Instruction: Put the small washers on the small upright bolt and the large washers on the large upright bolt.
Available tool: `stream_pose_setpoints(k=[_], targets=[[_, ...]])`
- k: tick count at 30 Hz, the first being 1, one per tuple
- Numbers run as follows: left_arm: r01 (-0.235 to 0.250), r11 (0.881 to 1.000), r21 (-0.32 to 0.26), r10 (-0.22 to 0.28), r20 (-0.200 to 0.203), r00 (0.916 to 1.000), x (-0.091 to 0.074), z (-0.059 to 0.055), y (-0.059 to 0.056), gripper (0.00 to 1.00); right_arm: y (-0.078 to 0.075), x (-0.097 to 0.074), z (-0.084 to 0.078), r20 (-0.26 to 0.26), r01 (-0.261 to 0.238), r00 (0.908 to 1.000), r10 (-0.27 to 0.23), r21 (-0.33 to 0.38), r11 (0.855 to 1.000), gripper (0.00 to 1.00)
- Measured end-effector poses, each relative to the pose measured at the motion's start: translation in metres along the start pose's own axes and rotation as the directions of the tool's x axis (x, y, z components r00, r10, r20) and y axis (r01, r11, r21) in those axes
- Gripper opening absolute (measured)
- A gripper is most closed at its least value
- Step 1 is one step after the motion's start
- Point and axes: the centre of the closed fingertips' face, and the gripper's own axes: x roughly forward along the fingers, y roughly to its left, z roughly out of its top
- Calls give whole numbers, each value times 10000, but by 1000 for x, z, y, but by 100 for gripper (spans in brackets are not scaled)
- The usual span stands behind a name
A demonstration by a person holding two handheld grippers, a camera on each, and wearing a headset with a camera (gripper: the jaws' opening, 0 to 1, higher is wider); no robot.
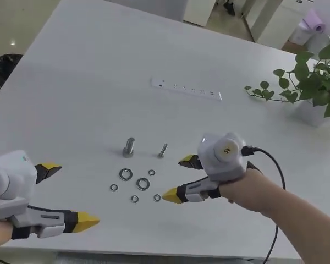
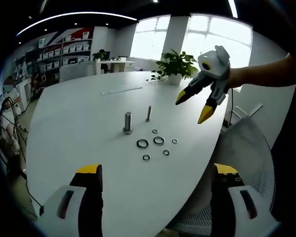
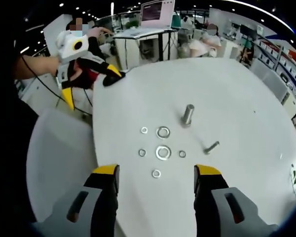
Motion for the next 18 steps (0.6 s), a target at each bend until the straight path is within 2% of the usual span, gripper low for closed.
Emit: stream_pose_setpoints(k=[4, 10, 16, 18], targets=[[39, 9997, 247, -38, -49, 10000, 1, -1, 1, 90, 1, 9, 2, -271, -218, 9994, 206, -447, 9988, 59], [-103, 9977, 669, 114, -163, 9998, 4, -6, 5, 91, -5, 22, 2, -900, -249, 9958, 137, -1243, 9919, 56], [-56, 9968, 793, 72, -193, 9998, 5, -12, 9, 91, -8, 37, 4, -1241, -501, 9919, 286, -1737, 9835, 52], [-55, 9967, 808, 72, -213, 9997, 4, -12, 10, 91, -9, 43, 4, -1399, -550, 9898, 283, -1908, 9801, 46]])
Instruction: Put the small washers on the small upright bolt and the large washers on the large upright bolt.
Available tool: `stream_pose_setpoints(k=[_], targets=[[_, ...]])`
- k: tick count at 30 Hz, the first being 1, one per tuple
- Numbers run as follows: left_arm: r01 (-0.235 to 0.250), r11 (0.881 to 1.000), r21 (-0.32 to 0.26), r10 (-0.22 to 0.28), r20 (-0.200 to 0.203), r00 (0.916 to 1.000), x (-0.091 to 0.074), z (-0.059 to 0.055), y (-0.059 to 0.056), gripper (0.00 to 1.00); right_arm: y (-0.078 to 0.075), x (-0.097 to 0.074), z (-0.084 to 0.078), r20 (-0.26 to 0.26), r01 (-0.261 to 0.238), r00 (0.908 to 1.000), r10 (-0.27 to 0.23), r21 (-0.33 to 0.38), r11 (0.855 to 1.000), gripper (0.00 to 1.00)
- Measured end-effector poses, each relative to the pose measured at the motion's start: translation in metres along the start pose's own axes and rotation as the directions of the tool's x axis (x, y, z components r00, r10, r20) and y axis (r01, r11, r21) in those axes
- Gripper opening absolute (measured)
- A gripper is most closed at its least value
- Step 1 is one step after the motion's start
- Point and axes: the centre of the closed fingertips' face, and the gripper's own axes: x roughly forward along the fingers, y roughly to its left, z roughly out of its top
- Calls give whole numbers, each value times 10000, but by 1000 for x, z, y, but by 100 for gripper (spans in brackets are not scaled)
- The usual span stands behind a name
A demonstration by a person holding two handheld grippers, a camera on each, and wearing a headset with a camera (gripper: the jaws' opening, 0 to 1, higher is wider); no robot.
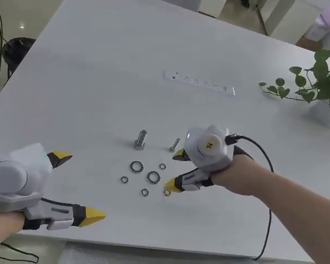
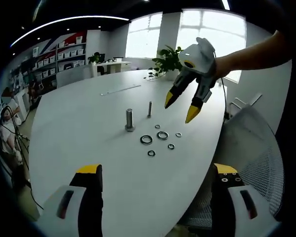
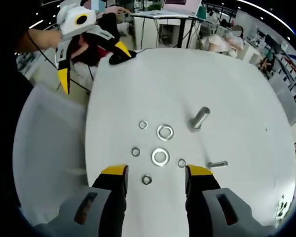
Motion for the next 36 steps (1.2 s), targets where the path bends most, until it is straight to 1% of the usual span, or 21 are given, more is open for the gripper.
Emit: stream_pose_setpoints(k=[2, 6, 9, 11, 13, 15, 16, 18, 20, 22, 23, 27, 29, 30, 31, 34, 36], targets=[[26, 10000, -17, -26, -5, 10000, -1, 0, 0, 91, -2, 6, 0, -16, -8, 10000, 8, -203, 9998, 45], [61, 10000, 38, -60, -190, 9998, -1, -5, 1, 90, -3, 17, -2, -185, -142, 9997, 135, -392, 9991, 45], [54, 10000, -43, -55, -152, 9999, -2, -6, 1, 90, -3, 24, -4, -395, -250, 9990, 225, -658, 9975, 45], [55, 10000, 19, -54, -197, 9998, -2, -8, 2, 89, -2, 29, -6, -623, -380, 9976, 318, -1010, 9942, 45], [71, 9998, 171, -65, -364, 9993, -1, -11, 4, 89, -2, 33, -9, -815, -480, 9960, 377, -1287, 9905, 44], [90, 9998, 157, -84, -370, 9993, -1, -11, 5, 88, -1, 40, -11, -1076, -661, 9930, 491, -1613, 9847, 44], [88, 9999, 122, -84, -325, 9994, -1, -10, 6, 88, -1, 42, -11, -1141, -710, 9921, 521, -1681, 9832, 43], [-71, 9998, 208, 76, -256, 9996, -1, -8, 9, 88, -2, 46, -12, -1239, -743, 9909, 529, -1752, 9817, 43], [-121, 9992, 394, 137, -401, 9991, -1, -11, 10, 88, -2, 51, -11, -1274, -843, 9900, 612, -1846, 9792, 43], [-123, 9992, 393, 139, -429, 9990, -1, -12, 10, 87, 0, 55, -12, -1384, -936, 9881, 664, -2006, 9752, 43], [-109, 9993, 344, 125, -443, 9989, -1, -13, 9, 87, 0, 56, -12, -1403, -965, 9877, 684, -2049, 9740, 42], [-78, 9995, 321, 96, -573, 9983, -2, -17, 9, 86, 0, 61, -16, -1674, -1073, 9837, 653, -2561, 9607, 39], [-80, 9989, 472, 108, -601, 9981, -2, -18, 8, 85, -1, 62, -17, -1745, -1091, 9826, 639, -2634, 9585, 37], [-84, 9987, 496, 114, -601, 9981, -2, -18, 8, 85, -2, 63, -18, -1848, -1086, 9811, 583, -2756, 9551, 36], [-86, 9987, 500, 118, -628, 9980, -2, -19, 8, 85, -2, 63, -19, -1894, -1073, 9804, 541, -2835, 9530, 36], [-55, 9990, 455, 86, -680, 9976, 0, -21, 9, 85, -2, 63, -19, -1942, -1151, 9791, 607, -2827, 9523, 36], [-29, 9991, 434, 61, -742, 9972, 0, -22, 9, 84, -3, 64, -22, -2144, -1125, 9756, 468, -3053, 9456, 36]])
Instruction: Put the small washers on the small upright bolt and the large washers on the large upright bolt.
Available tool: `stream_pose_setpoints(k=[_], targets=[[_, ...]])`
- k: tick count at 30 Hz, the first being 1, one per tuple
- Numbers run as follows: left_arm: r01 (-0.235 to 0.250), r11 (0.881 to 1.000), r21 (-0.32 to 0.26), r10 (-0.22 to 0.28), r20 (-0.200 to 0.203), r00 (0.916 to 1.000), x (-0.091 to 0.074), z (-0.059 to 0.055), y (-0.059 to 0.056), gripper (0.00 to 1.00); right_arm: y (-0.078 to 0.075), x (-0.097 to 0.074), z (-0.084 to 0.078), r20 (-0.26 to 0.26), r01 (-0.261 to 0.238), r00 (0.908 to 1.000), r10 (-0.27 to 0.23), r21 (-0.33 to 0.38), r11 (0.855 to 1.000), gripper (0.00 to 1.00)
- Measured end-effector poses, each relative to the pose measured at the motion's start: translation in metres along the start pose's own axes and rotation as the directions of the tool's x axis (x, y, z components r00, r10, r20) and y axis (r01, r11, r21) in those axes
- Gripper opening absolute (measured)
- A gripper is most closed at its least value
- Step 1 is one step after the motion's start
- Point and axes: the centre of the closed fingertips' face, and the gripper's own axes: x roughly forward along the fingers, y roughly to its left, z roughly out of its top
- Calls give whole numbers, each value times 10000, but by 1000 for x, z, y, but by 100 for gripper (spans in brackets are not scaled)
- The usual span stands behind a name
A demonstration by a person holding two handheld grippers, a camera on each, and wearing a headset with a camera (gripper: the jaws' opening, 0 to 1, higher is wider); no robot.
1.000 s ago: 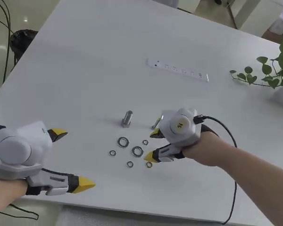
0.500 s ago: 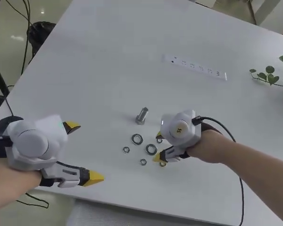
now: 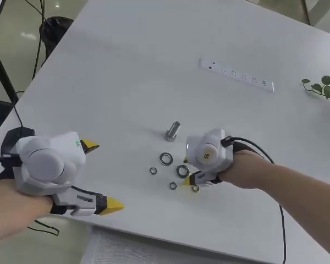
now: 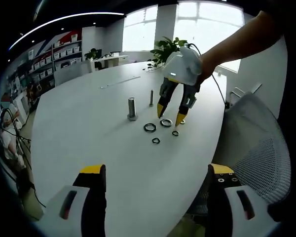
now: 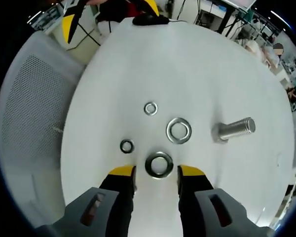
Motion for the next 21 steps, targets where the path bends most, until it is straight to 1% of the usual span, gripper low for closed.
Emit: stream_pose_setpoints(k=[1, 5, 9, 11, 13, 15, 18, 19, 21], targets=[[-3, 10000, 4, 3, 0, 10000, -1, 0, 0, 84, 0, -1, 2, 126, -92, 9999, 91, 113, 9999, 35], [-46, 9999, -93, 47, 91, 9999, -3, 1, 2, 83, 0, -1, 1, 167, -191, 9997, 189, 110, 9998, 35], [-173, 9998, -135, 173, -5, 9999, -4, -6, 4, 81, 1, 0, 2, 198, -403, 9990, 402, 61, 9992, 34], [-232, 9996, -148, 231, -65, 9997, -4, -10, 4, 81, 3, 0, 2, 143, -523, 9985, 523, 54, 9986, 33], [-193, 9996, -199, 191, -67, 9998, -4, -12, 2, 81, 5, 1, 3, 21, -710, 9975, 710, -223, 9972, 31], [-165, 9997, -195, 162, -116, 9998, -4, -14, 0, 80, 4, 1, 3, -87, -780, 9969, 778, -252, 9966, 31], [-135, 9996, -267, 131, -144, 9998, -5, -15, -3, 80, 2, 1, 3, -281, -786, 9966, 775, -401, 9961, 28], [-125, 9995, -285, 121, -162, 9998, -5, -15, -3, 79, 2, 2, 3, -300, -821, 9963, 805, -551, 9951, 28], [-142, 9995, -269, 137, -185, 9997, -6, -16, -4, 79, 0, 2, 4, -424, -820, 9959, 797, -569, 9950, 27]])
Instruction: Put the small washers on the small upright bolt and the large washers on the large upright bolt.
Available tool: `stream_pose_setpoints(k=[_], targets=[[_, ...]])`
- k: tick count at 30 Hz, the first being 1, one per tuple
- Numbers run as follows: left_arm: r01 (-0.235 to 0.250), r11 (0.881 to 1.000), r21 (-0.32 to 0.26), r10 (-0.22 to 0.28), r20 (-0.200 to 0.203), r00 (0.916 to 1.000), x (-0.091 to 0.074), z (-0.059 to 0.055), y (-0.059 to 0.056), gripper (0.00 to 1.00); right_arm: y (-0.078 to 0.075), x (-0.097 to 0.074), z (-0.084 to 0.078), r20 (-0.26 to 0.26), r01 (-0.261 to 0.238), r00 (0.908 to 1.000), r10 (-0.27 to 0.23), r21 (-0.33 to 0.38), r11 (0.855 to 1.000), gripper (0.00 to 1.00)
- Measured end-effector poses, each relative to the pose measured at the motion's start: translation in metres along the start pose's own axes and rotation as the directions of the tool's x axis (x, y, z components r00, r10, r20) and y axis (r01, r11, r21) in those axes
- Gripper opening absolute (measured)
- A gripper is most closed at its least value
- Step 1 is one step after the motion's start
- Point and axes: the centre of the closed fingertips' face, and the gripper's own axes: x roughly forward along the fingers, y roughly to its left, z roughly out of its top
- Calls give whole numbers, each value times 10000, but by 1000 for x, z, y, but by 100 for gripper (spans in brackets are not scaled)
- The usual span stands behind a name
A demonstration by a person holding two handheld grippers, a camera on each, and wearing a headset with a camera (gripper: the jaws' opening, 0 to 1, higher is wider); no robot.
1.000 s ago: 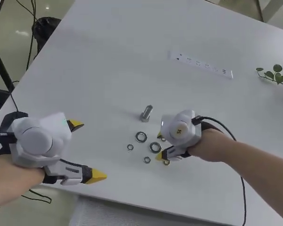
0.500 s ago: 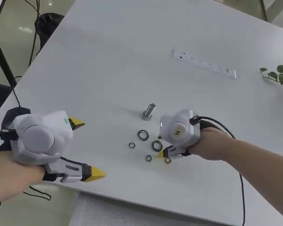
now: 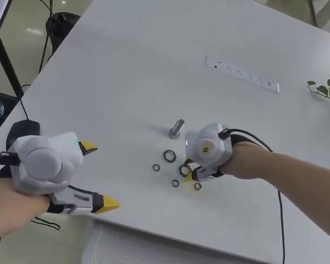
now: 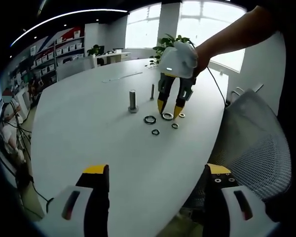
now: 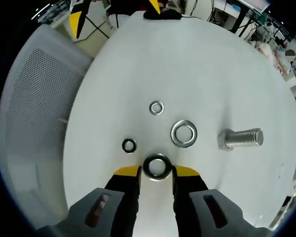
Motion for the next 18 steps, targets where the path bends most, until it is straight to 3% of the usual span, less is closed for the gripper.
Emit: stream_pose_setpoints(k=[10, 14, 18], targets=[[28, 9999, -101, -29, -121, 9999, -2, -4, -2, 75, -1, 0, -1, -256, 7, 9997, -4, 117, 9999, 23], [34, 9999, -103, -35, -73, 10000, -4, -2, -6, 75, -1, 0, 0, -582, 66, 9983, -77, -196, 9998, 22], [3, 10000, 13, -2, -188, 9998, -6, -1, -8, 75, -1, 0, -1, -540, 52, 9985, -46, 112, 9999, 21]])
